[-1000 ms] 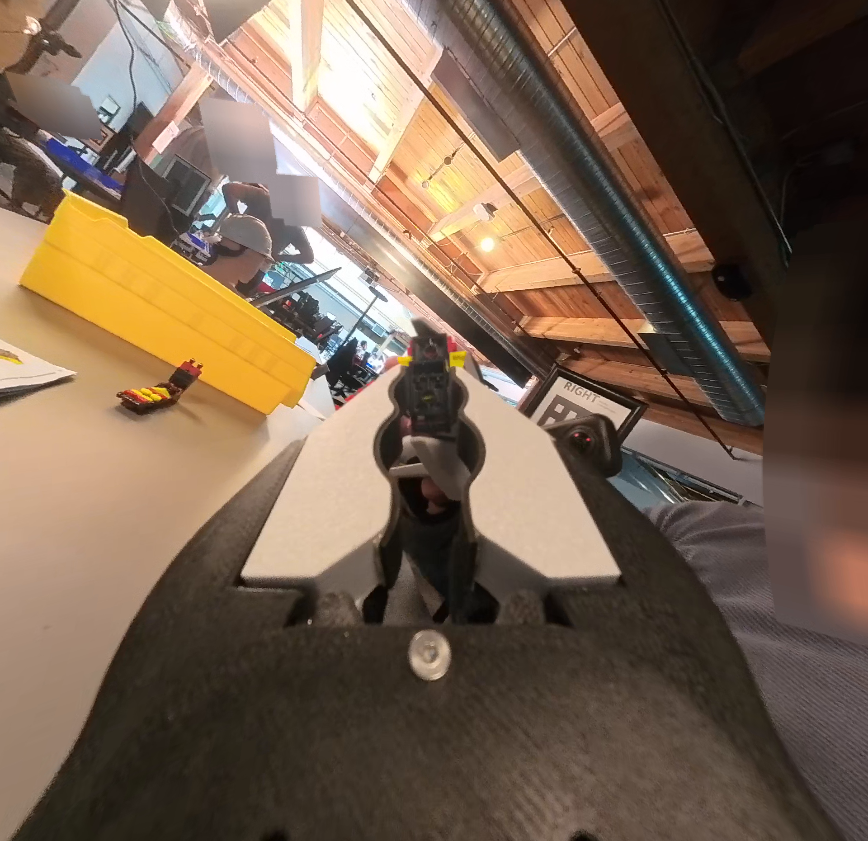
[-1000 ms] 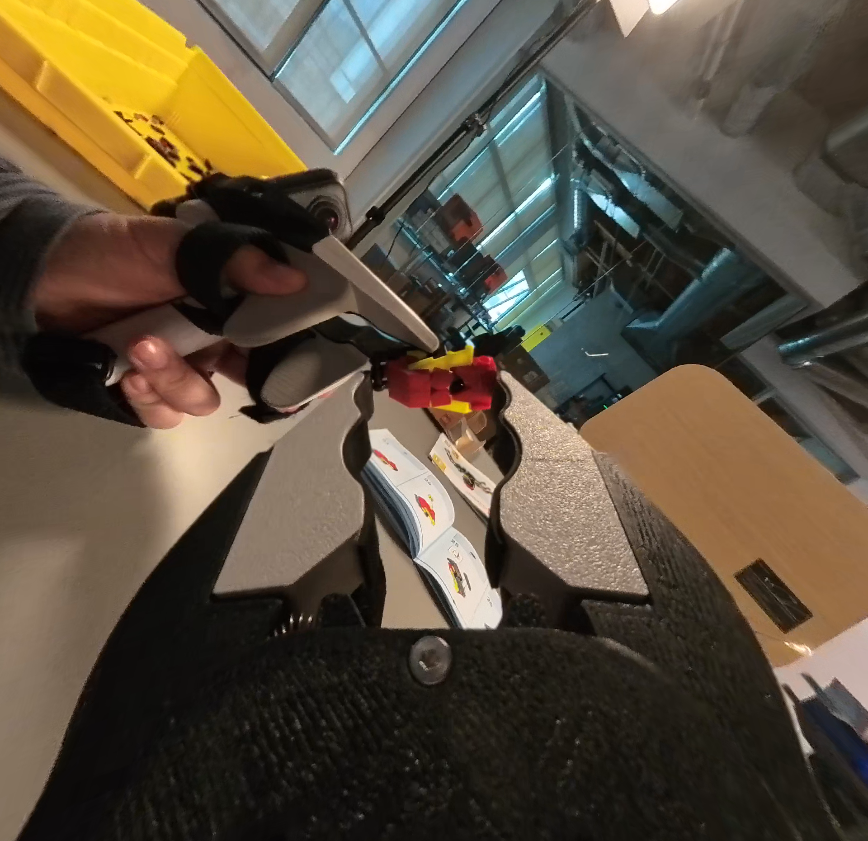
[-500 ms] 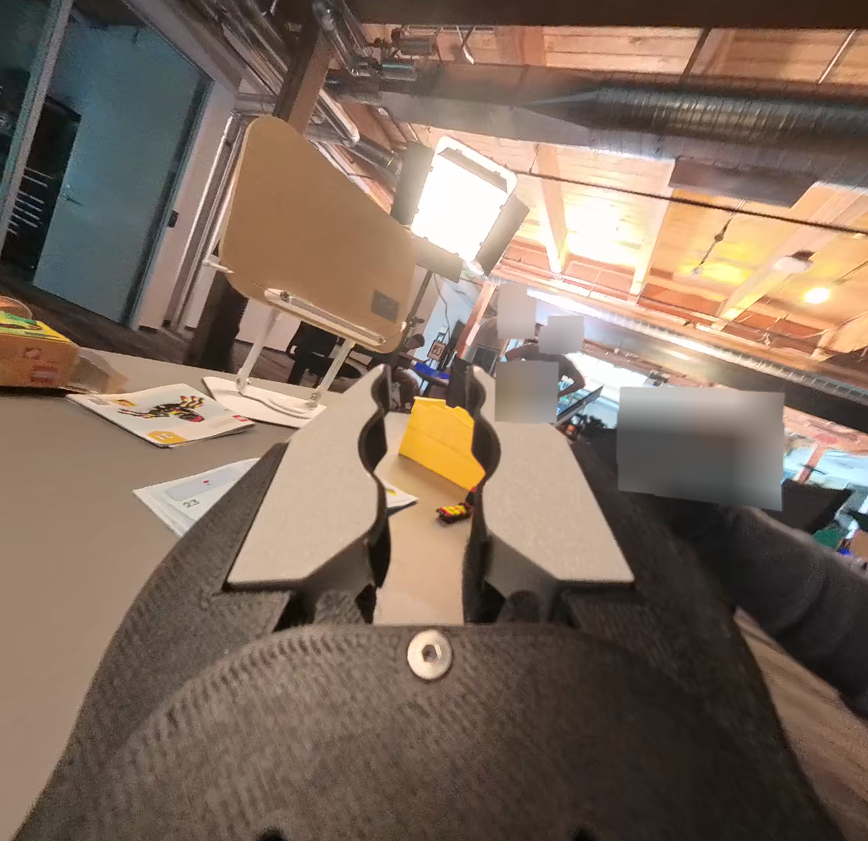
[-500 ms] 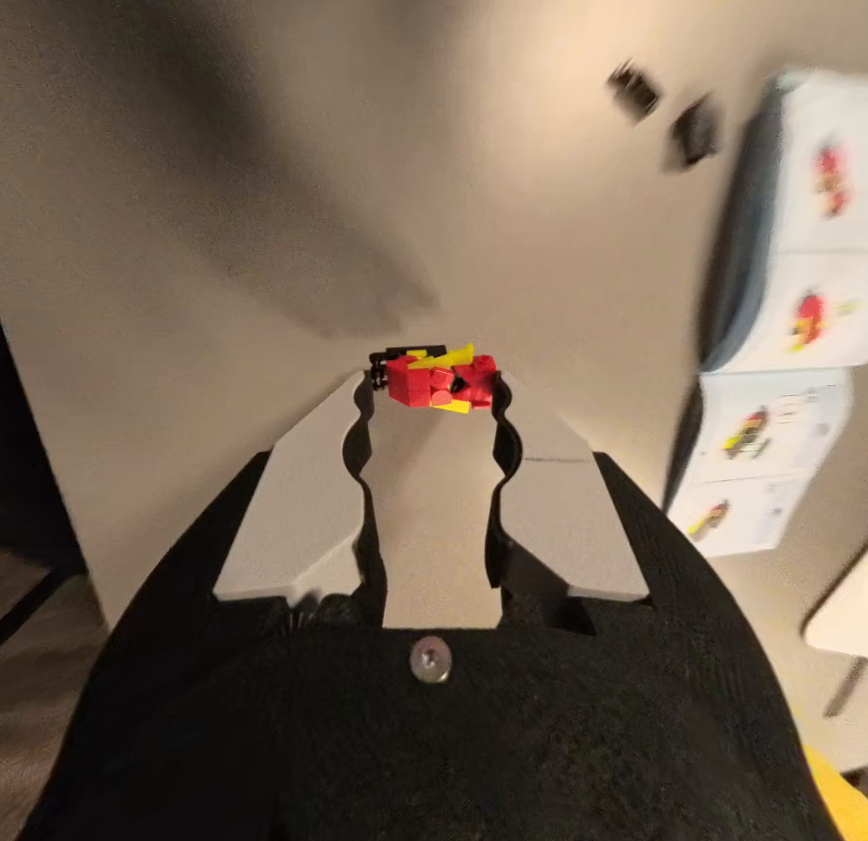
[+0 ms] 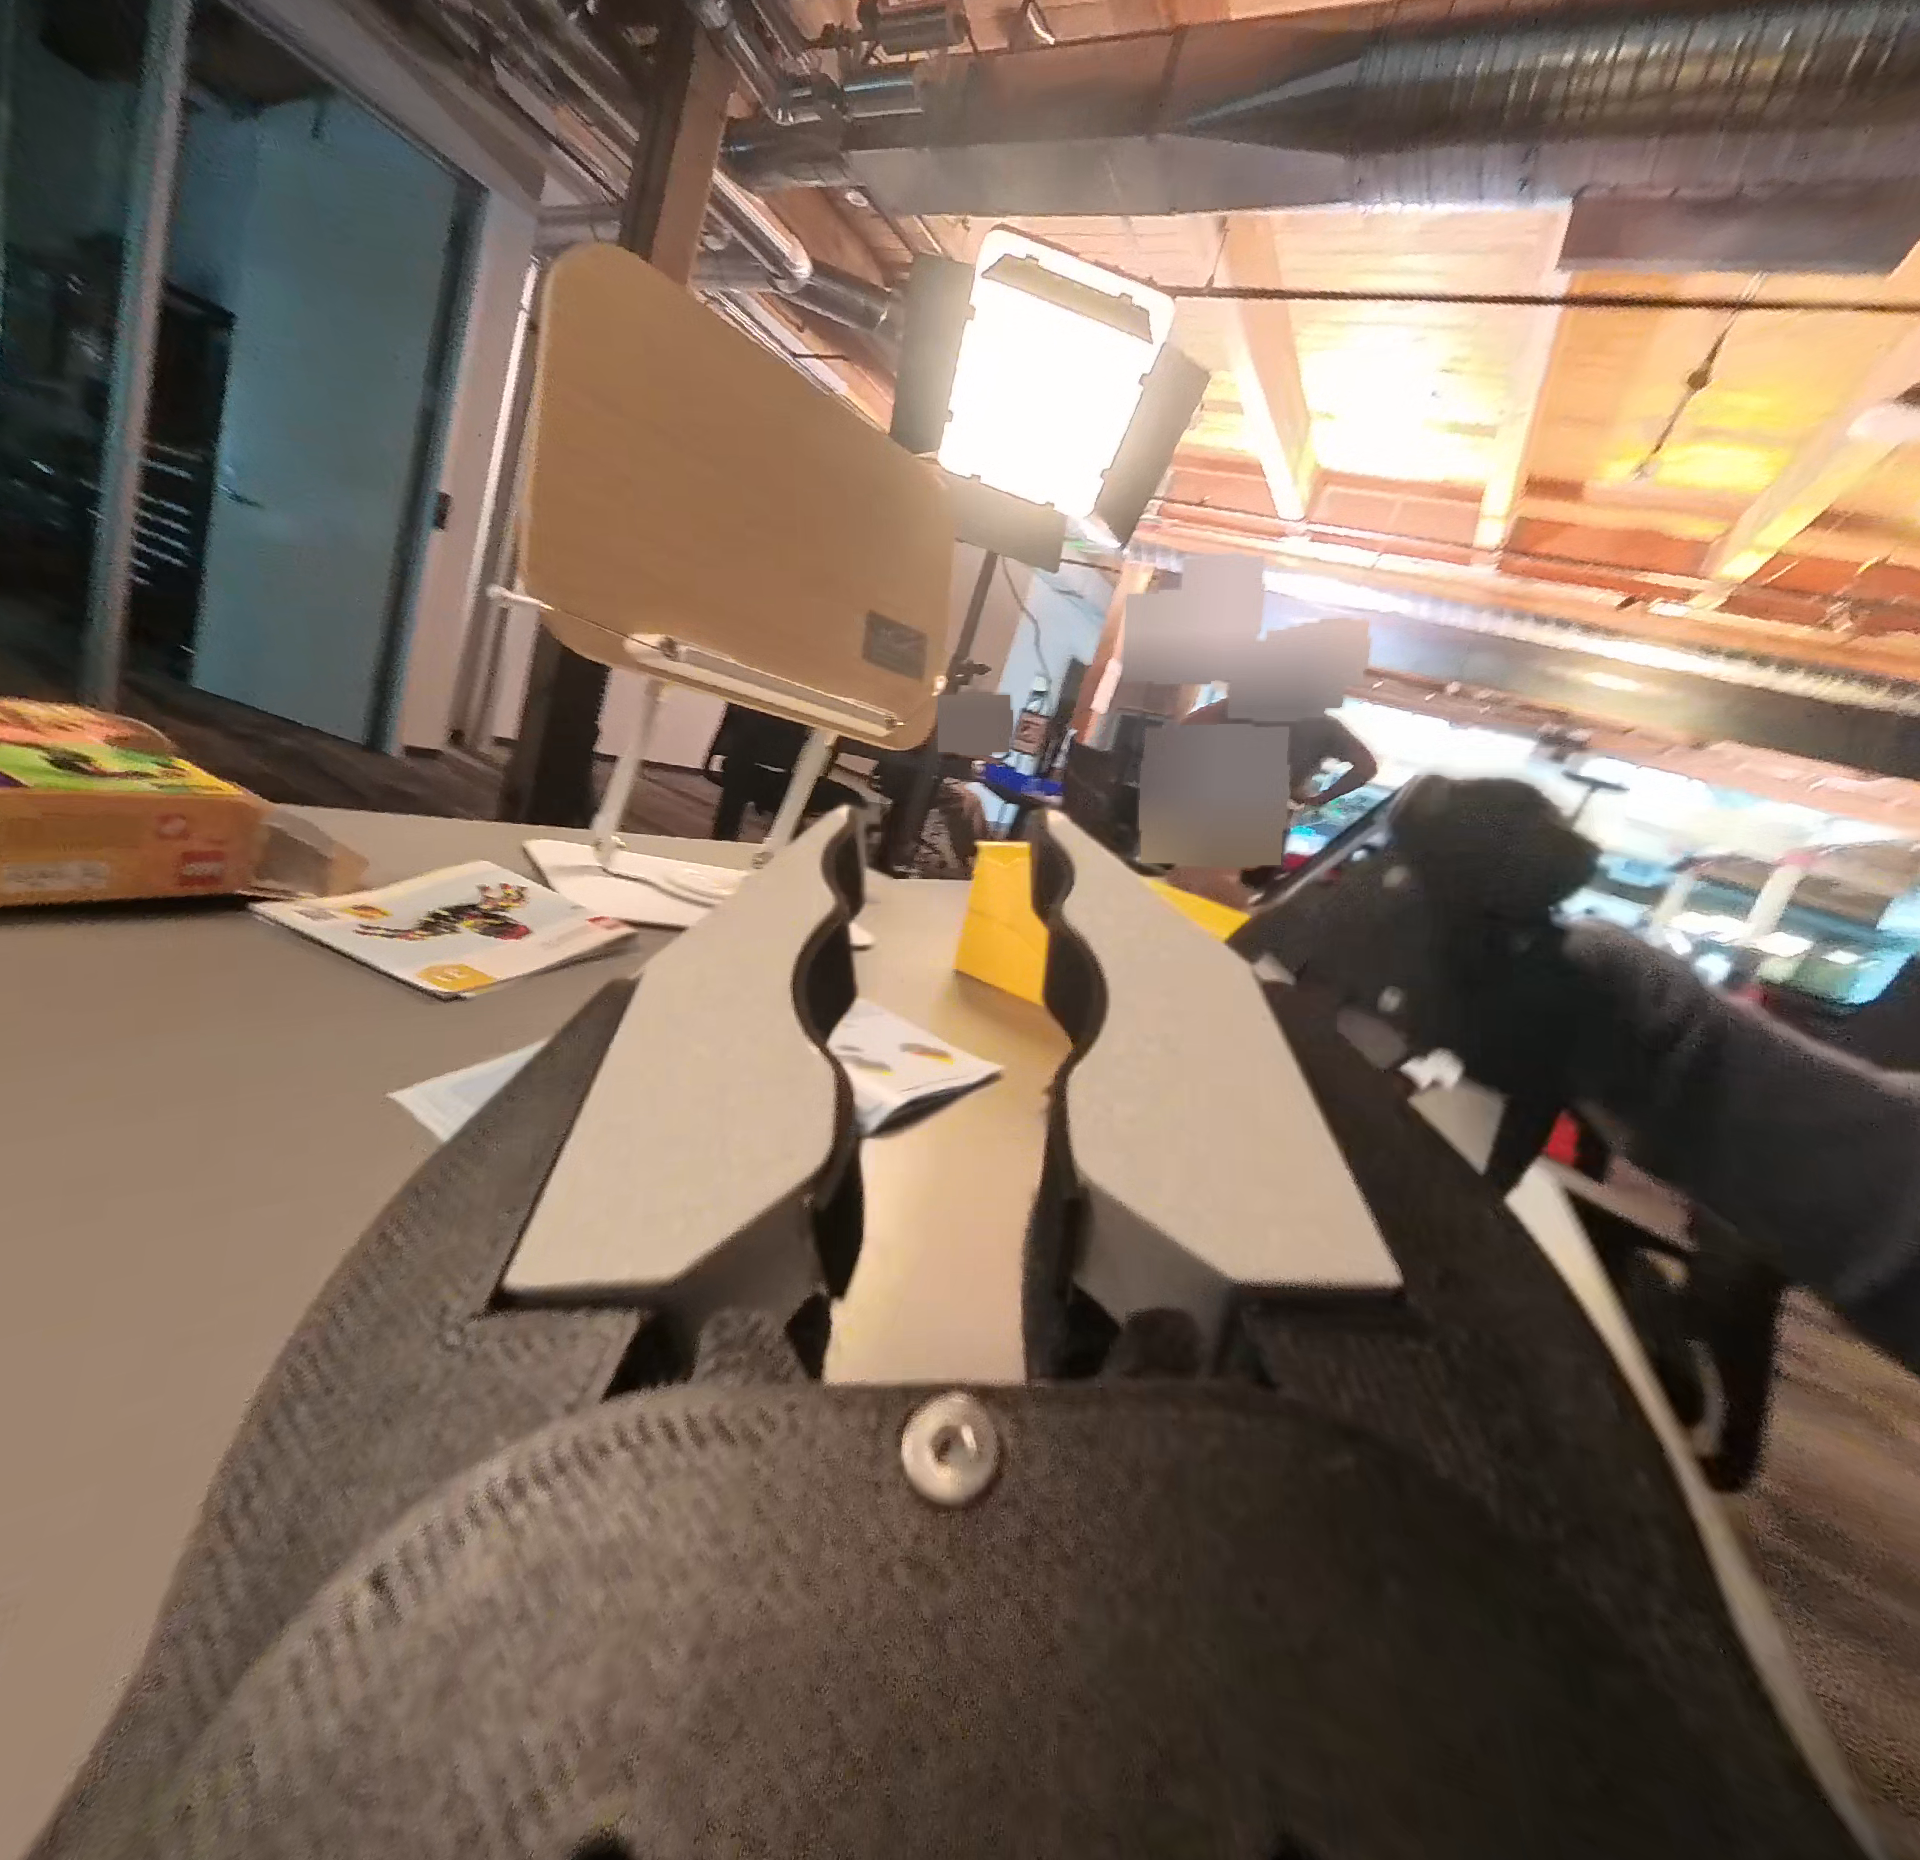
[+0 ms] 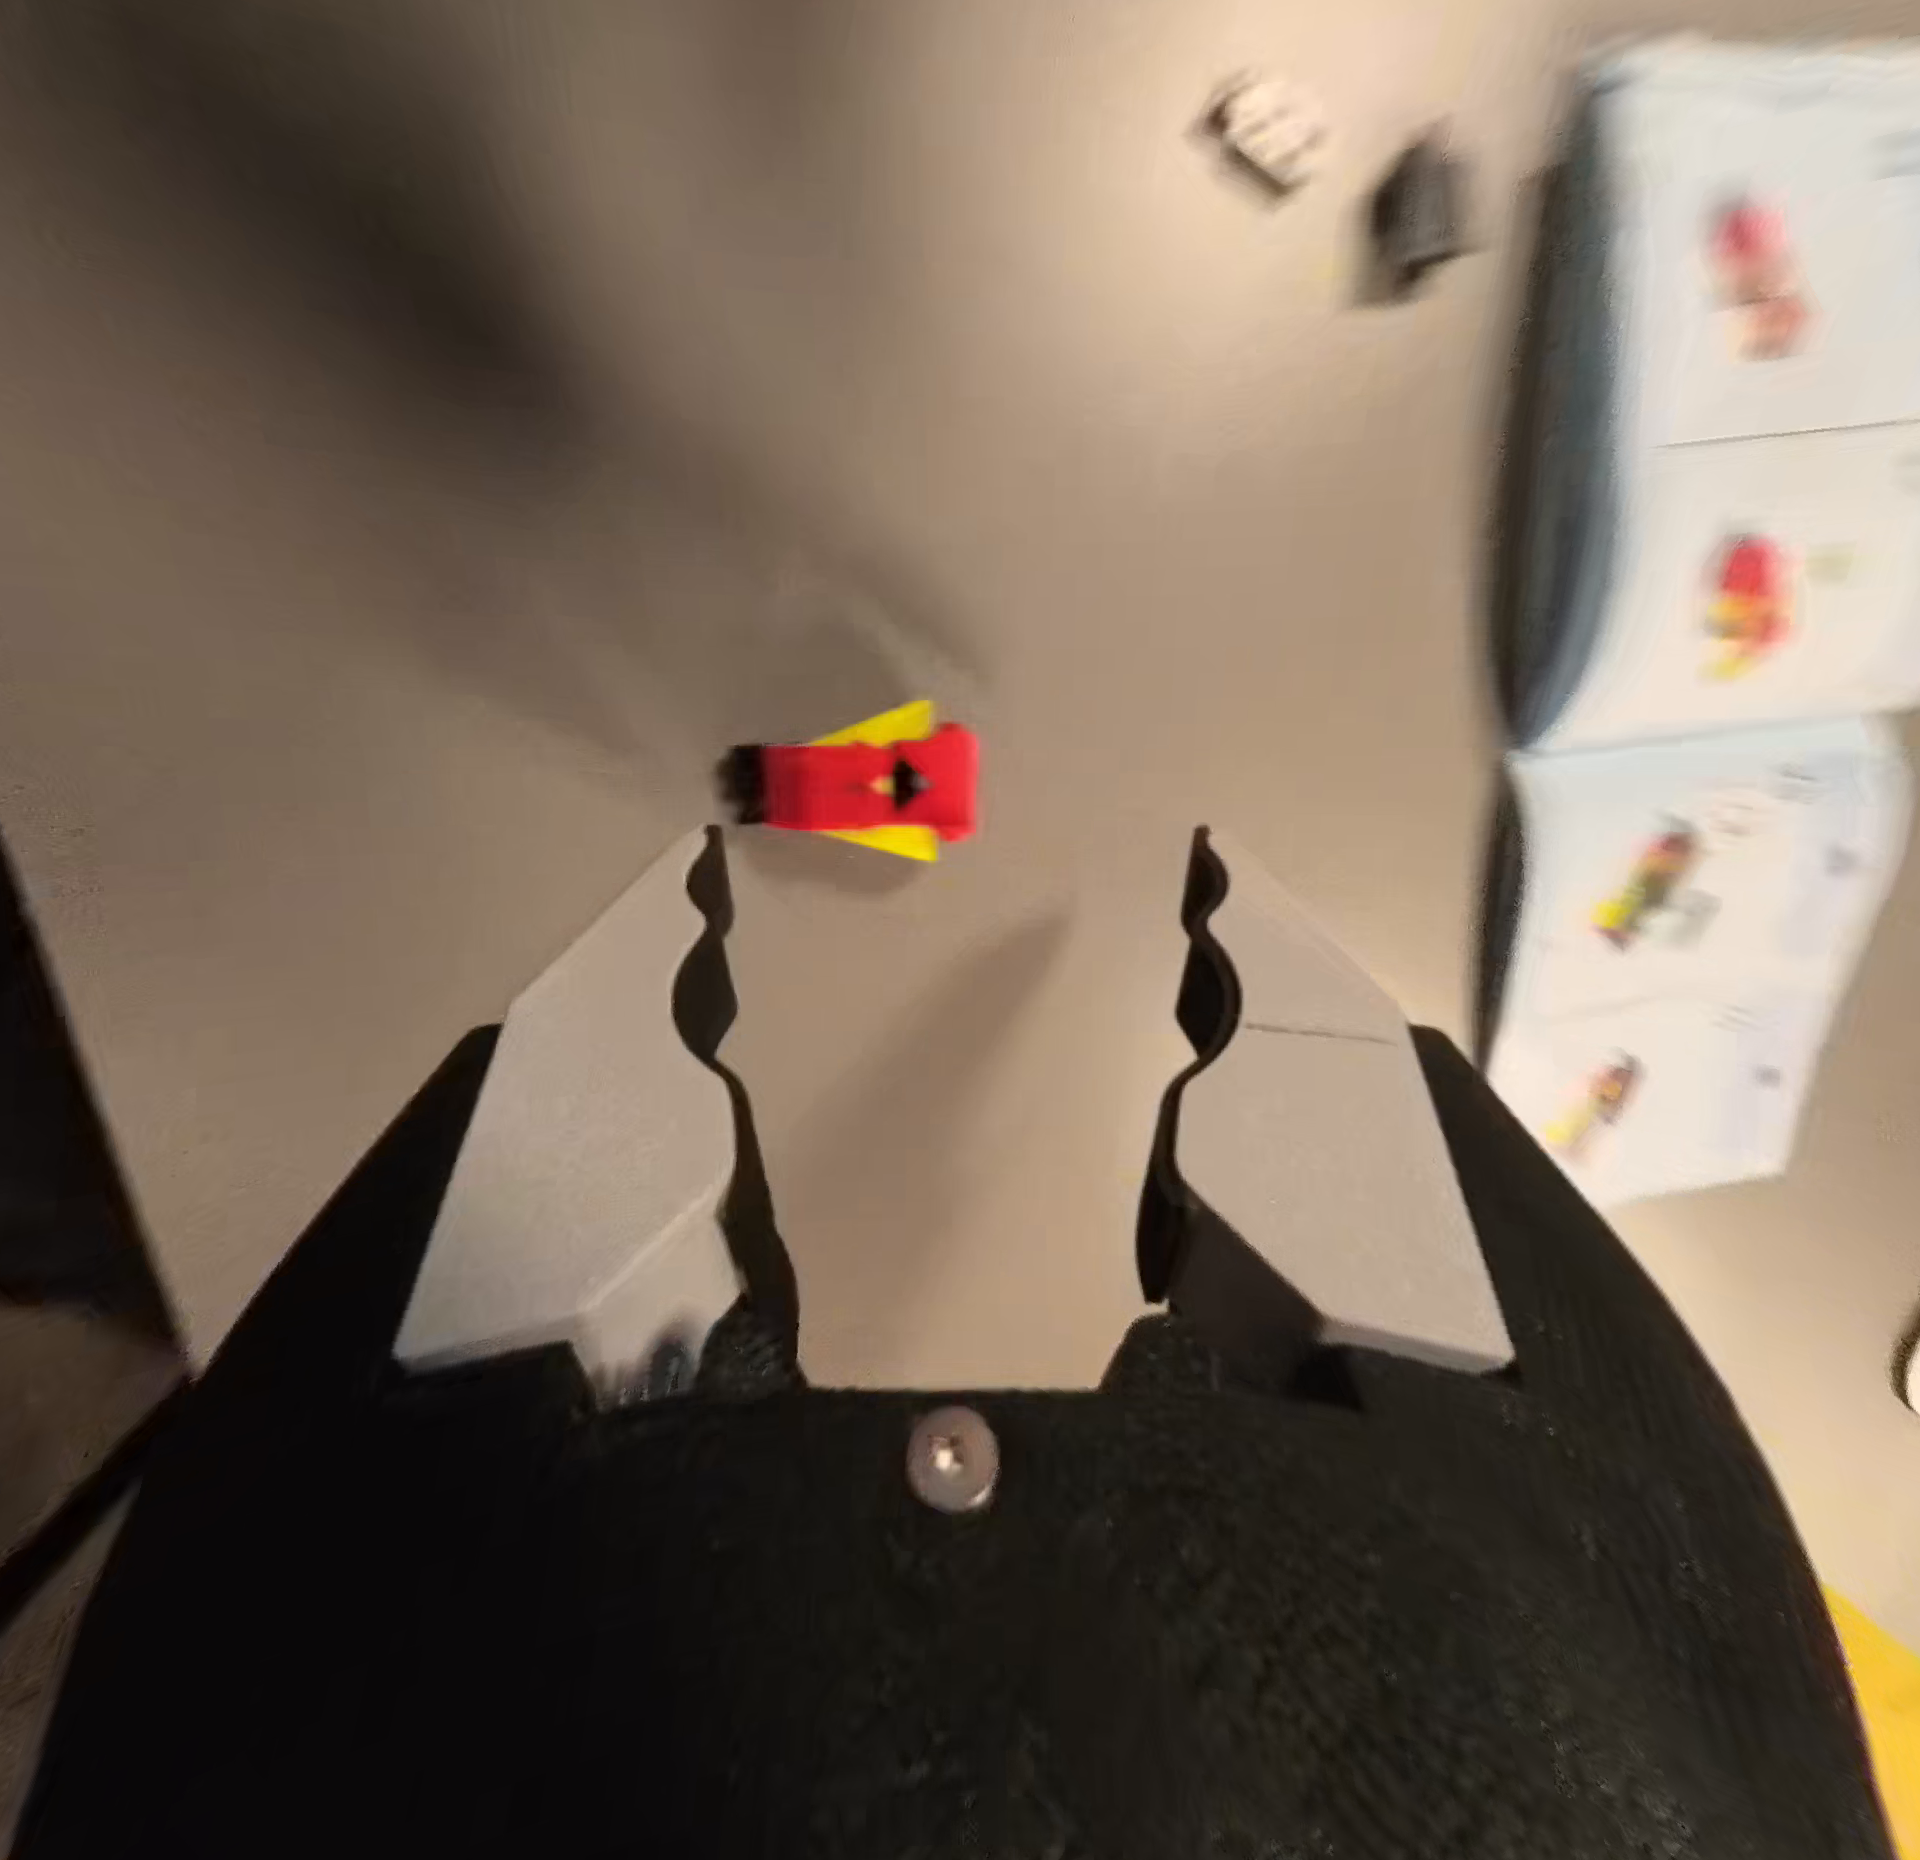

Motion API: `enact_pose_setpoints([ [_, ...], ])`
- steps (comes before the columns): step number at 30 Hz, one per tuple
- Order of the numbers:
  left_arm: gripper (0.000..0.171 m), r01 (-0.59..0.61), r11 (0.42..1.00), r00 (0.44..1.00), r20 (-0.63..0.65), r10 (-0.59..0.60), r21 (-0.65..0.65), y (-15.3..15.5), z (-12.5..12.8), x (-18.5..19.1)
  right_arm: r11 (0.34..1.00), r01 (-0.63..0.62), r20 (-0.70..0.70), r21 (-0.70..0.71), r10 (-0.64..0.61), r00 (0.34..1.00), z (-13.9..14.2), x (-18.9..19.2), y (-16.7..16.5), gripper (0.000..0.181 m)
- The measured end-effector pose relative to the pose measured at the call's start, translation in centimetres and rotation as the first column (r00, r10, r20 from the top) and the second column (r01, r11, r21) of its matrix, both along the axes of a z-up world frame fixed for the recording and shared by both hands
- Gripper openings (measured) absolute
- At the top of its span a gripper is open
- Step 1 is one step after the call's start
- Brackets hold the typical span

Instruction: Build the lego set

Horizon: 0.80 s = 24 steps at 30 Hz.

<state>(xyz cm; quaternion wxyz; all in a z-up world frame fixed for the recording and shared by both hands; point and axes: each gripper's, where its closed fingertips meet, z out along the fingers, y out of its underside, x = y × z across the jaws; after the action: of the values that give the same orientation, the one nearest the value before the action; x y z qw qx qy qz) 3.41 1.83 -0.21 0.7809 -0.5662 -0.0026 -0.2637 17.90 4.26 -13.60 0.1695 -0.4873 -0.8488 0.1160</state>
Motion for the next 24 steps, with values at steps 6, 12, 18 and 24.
enact_pose_setpoints([
  [6, 0.058, -0.191, 0.98, 0.944, -0.263, 0.198, 0.052, 2.4, -1.6, -0.6, 0.958, 0.286, -0.933, -0.029, -0.129, 0.337, 12.4, -1.3, 9.3, 0.08],
  [12, 0.077, -0.273, 0.942, 0.852, -0.407, 0.33, 0.193, 5.2, -0.9, -1.7, 0.883, 0.463, -0.988, 0.079, 0.008, 0.153, 10.8, -1.1, 13.9, 0.085],
  [18, 0.082, -0.371, 0.912, 0.752, -0.52, 0.405, 0.173, 8.8, -2.2, -3.9, 0.909, 0.372, -0.974, 0.188, 0.124, 0.189, 10.7, -5.9, 13.9, 0.086],
  [24, 0.093, -0.383, 0.908, 0.732, -0.545, 0.41, 0.169, 9.1, -2.5, -3.9, 0.94, 0.297, -0.981, 0.168, 0.131, 0.14, 11.2, -7.9, 14.5, 0.079],
])
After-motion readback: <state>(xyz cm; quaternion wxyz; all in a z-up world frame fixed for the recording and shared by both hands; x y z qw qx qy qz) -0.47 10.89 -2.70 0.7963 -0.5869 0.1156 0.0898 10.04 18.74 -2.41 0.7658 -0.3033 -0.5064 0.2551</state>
